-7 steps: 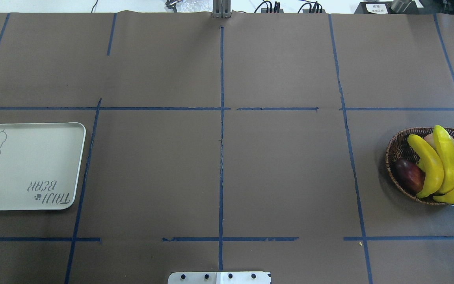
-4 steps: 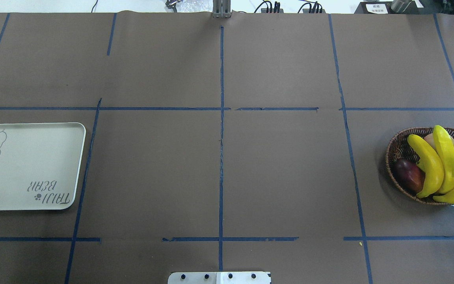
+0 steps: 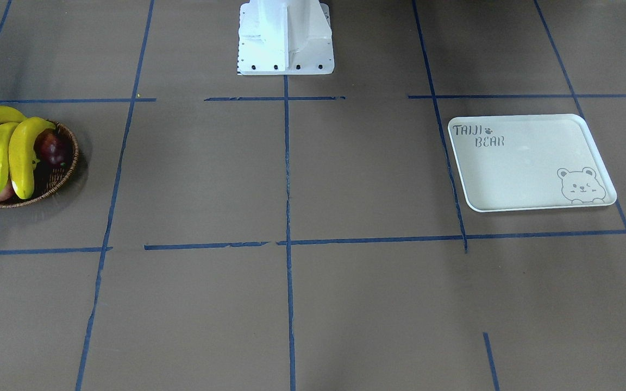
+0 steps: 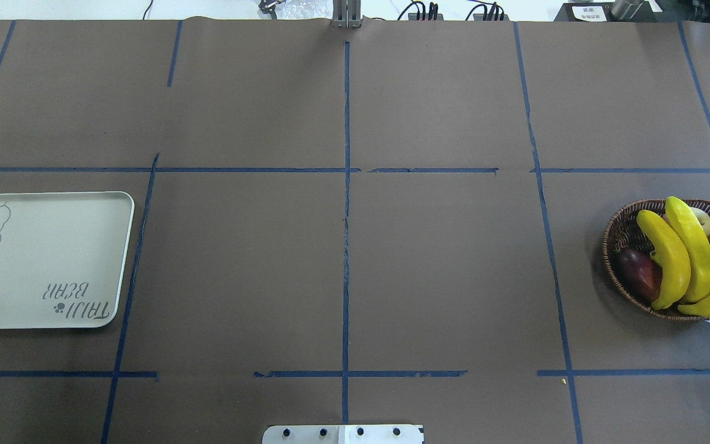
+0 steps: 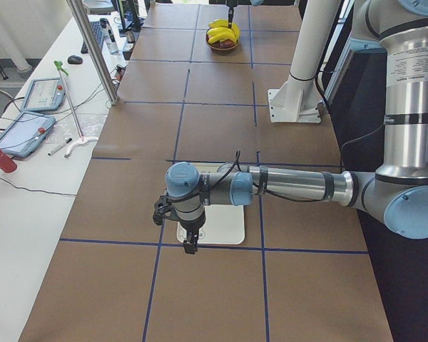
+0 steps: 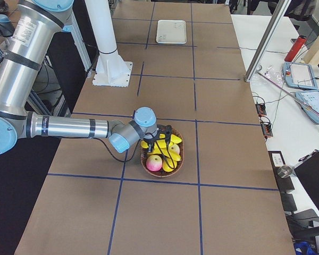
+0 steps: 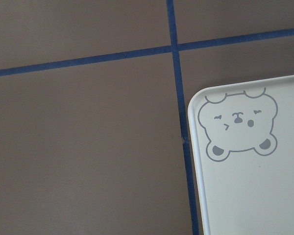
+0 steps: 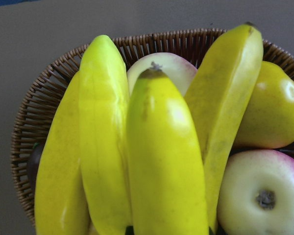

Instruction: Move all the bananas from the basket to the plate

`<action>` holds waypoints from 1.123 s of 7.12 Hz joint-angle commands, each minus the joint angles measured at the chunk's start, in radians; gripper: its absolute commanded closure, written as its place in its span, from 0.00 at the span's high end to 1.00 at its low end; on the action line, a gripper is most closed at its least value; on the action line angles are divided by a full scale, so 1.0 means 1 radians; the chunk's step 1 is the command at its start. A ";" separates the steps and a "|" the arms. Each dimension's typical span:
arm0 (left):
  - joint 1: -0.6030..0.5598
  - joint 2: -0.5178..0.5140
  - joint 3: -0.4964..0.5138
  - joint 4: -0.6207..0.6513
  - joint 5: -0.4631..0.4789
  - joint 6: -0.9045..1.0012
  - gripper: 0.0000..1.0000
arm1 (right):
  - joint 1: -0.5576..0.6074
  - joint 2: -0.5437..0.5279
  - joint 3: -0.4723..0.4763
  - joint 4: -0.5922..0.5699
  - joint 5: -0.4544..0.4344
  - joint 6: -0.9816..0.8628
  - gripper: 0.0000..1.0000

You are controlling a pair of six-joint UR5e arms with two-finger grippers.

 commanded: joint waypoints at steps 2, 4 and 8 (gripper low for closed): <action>0.001 -0.001 0.000 -0.002 0.000 0.000 1.00 | 0.053 -0.035 0.064 0.000 0.054 -0.010 0.00; 0.001 -0.001 0.000 -0.002 -0.002 0.000 1.00 | 0.077 -0.049 0.099 -0.001 0.093 -0.011 0.00; 0.001 -0.001 -0.026 0.001 0.006 0.002 1.00 | 0.154 0.071 0.128 -0.007 0.166 -0.010 0.01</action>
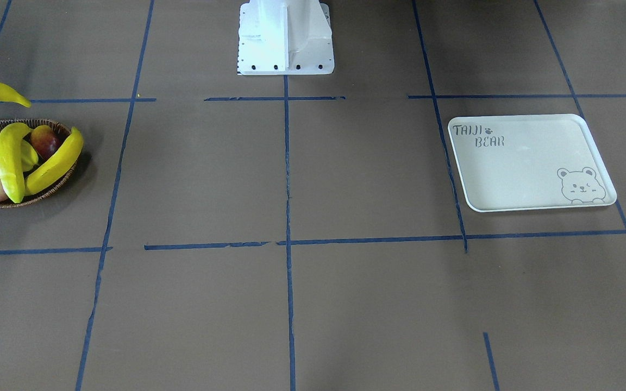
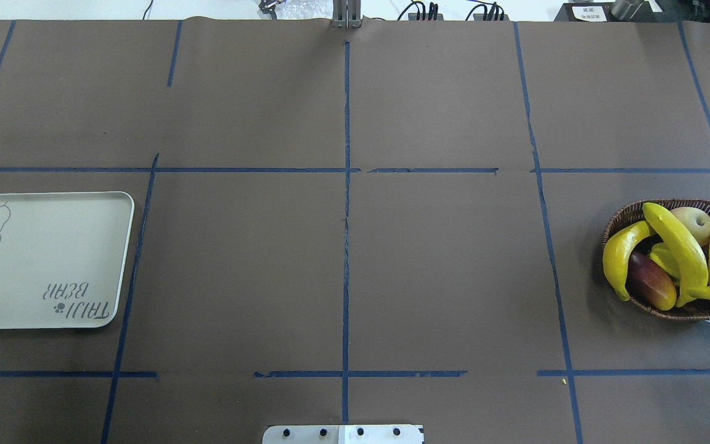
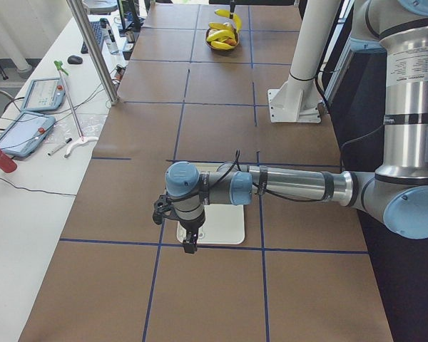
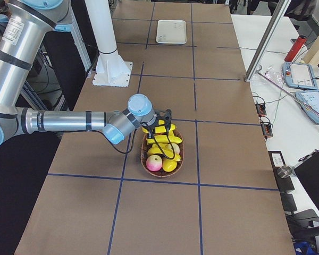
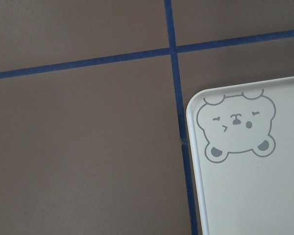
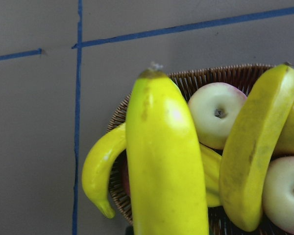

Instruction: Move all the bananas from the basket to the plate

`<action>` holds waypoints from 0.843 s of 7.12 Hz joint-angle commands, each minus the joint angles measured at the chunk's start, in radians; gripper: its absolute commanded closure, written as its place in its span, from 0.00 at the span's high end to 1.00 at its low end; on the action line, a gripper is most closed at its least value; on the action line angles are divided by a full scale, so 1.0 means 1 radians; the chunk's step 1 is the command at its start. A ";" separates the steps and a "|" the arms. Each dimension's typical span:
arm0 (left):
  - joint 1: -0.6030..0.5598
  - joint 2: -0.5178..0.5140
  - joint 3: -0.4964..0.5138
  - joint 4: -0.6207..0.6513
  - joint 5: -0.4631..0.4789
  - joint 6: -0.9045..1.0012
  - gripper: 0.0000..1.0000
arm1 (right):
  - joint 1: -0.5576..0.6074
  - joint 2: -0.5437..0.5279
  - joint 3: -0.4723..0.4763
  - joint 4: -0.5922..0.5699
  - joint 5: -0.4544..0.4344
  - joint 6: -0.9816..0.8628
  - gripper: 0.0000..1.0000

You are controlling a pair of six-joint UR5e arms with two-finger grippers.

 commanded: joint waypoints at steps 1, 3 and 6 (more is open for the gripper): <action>0.002 -0.006 -0.025 0.001 0.006 -0.004 1.00 | -0.024 0.160 -0.002 -0.012 0.009 0.002 0.01; 0.023 -0.090 -0.036 -0.090 0.003 -0.009 1.00 | -0.153 0.378 -0.057 -0.012 -0.032 0.014 0.02; 0.115 -0.177 -0.031 -0.160 -0.156 -0.208 1.00 | -0.329 0.636 -0.195 -0.029 -0.158 0.017 0.04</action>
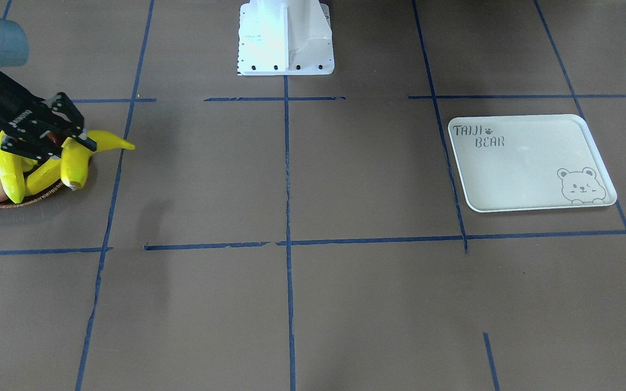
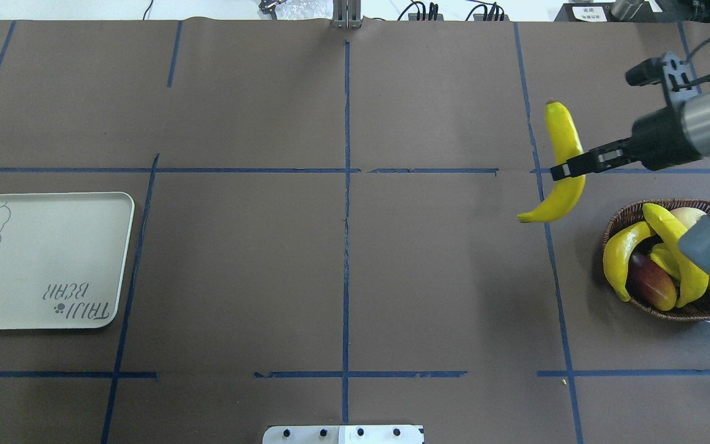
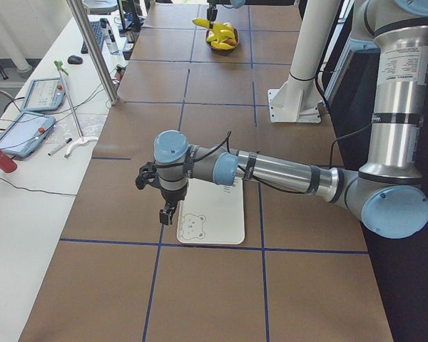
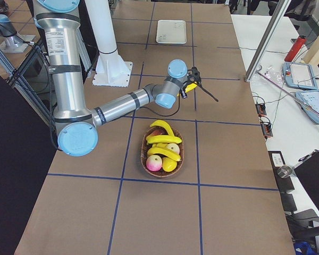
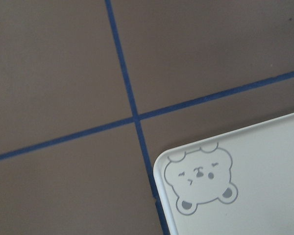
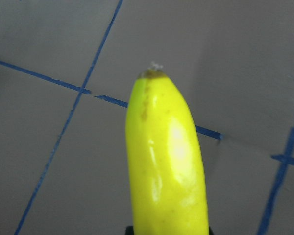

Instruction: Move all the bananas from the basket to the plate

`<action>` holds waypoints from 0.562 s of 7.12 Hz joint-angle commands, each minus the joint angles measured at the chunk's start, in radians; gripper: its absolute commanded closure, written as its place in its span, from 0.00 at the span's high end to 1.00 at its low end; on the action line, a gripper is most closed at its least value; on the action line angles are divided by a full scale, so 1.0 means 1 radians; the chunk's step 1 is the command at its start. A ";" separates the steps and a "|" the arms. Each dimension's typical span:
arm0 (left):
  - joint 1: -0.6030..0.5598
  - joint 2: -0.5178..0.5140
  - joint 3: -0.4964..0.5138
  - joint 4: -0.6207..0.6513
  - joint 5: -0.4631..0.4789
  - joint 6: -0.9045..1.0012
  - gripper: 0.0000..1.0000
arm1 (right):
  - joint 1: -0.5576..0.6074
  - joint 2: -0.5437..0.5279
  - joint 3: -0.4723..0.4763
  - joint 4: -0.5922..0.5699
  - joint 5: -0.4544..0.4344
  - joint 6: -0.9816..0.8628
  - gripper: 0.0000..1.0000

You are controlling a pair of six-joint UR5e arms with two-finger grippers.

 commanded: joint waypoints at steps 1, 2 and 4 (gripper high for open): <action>0.068 -0.090 -0.014 -0.043 -0.112 -0.305 1.00 | -0.068 0.154 -0.035 -0.121 -0.041 0.003 0.02; 0.113 -0.147 -0.010 -0.046 -0.124 -0.457 1.00 | -0.097 0.242 -0.029 -0.261 -0.084 0.003 0.01; 0.215 -0.256 -0.020 -0.089 -0.152 -0.669 1.00 | -0.195 0.307 -0.011 -0.394 -0.218 0.042 0.00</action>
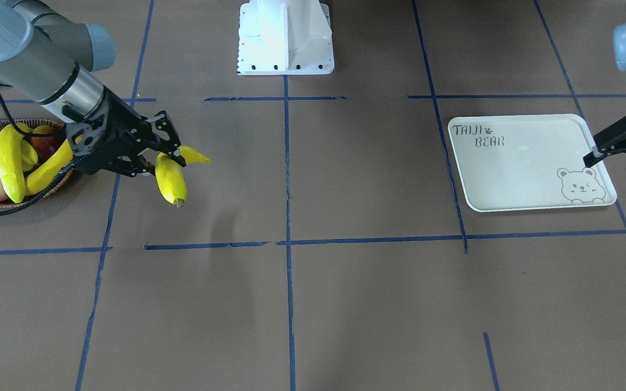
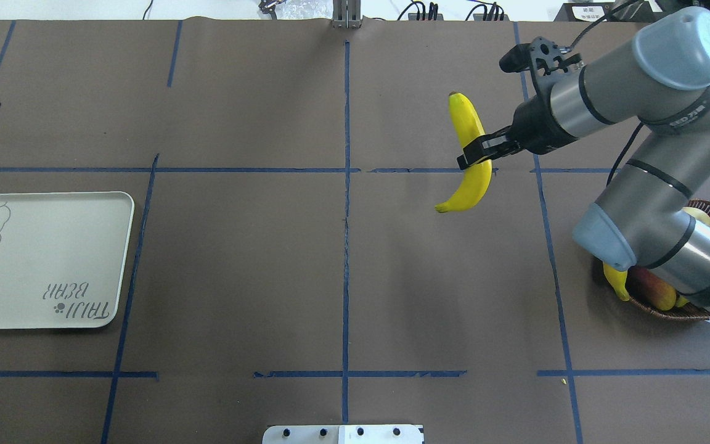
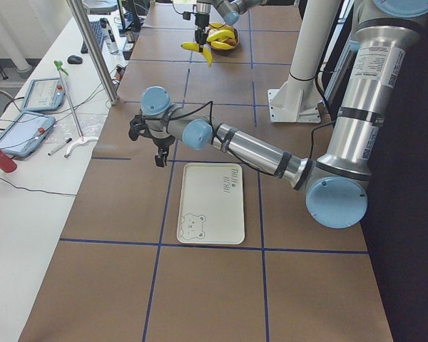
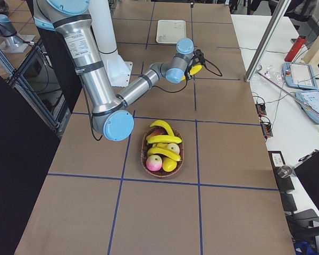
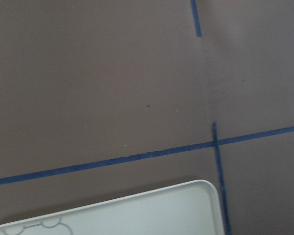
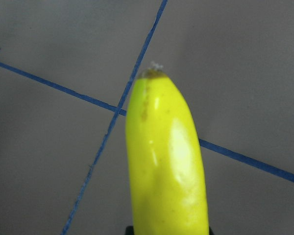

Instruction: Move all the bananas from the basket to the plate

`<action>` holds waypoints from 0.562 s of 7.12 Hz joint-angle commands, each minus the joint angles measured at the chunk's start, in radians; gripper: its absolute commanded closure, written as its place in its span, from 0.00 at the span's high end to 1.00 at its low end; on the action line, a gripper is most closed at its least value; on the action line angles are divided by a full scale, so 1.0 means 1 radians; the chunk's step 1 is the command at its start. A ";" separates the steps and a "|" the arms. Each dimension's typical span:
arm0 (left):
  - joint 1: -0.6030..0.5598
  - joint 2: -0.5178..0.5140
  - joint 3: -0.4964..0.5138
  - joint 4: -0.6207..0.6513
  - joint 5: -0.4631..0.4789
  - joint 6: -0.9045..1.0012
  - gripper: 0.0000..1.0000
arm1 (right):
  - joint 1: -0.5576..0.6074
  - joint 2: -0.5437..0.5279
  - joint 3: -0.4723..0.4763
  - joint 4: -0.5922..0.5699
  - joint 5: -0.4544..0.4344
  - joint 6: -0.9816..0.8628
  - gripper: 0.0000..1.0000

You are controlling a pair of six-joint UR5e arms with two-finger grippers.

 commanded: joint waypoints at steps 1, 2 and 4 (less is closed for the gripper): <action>0.114 -0.078 -0.003 -0.142 -0.011 -0.199 1.00 | -0.077 0.089 -0.001 -0.125 -0.066 0.057 0.00; 0.184 -0.110 0.019 -0.249 -0.008 -0.273 1.00 | -0.095 0.130 -0.015 -0.160 -0.067 0.064 0.00; 0.257 -0.254 0.055 -0.269 0.020 -0.527 1.00 | -0.132 0.222 -0.067 -0.158 -0.076 0.243 0.02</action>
